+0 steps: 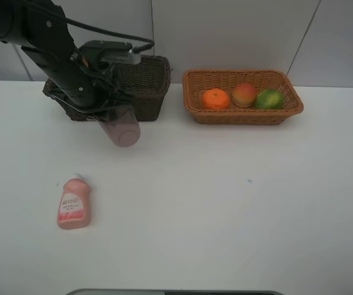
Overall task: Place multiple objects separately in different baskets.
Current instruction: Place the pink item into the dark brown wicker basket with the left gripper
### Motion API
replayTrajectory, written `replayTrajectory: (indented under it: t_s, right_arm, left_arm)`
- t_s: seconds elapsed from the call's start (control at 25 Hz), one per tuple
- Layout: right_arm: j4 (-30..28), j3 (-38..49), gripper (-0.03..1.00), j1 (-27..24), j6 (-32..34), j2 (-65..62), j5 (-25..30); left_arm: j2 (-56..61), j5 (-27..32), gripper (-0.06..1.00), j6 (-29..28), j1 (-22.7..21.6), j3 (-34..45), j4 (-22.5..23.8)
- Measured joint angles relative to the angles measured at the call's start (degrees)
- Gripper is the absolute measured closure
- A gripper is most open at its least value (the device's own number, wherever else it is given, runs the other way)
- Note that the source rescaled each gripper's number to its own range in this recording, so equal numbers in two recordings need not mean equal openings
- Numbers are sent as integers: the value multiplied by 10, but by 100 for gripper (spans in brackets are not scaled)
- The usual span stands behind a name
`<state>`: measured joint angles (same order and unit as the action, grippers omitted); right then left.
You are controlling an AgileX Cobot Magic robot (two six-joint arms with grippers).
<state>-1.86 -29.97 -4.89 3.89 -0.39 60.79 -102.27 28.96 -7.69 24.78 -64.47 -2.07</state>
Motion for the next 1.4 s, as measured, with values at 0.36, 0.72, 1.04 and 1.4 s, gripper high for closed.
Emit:
replayTrajectory:
  t_s: [0.36, 0.72, 1.04, 1.4]
  right_arm:
    - [0, 0, -3, 0, 0, 0, 0]
    - [0, 0, -3, 0, 0, 0, 0]
    - [0, 0, -3, 0, 0, 0, 0]
    - [0, 0, -3, 0, 0, 0, 0]
  left_arm:
    - [54, 23, 94, -48, -97, -8, 40]
    - [54, 39, 94, -108, -121, -70, 134]
    - [36, 10, 94, -164, -132, -124, 213]
    - [-42, -96, 94, -167, -175, -129, 221]
